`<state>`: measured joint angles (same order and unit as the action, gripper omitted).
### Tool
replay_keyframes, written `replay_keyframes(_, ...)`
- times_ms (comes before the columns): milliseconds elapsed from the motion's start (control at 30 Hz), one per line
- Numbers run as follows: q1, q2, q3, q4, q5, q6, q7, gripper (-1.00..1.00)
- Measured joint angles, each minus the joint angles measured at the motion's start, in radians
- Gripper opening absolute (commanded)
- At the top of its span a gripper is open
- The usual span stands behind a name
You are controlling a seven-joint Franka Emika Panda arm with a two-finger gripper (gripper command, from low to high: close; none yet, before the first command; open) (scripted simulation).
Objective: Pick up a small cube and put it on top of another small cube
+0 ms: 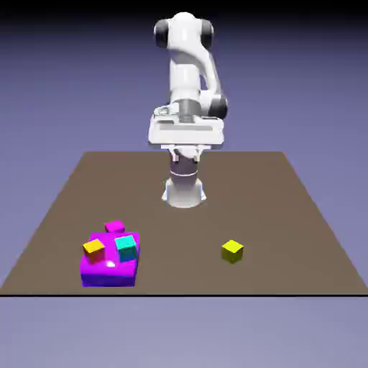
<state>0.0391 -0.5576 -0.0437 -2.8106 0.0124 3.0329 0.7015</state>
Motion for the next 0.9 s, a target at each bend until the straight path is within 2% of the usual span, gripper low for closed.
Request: replay_keyframes(900,0.607,0.277,-0.979,-0.013,0.278,-0.092,-0.885,0.0)
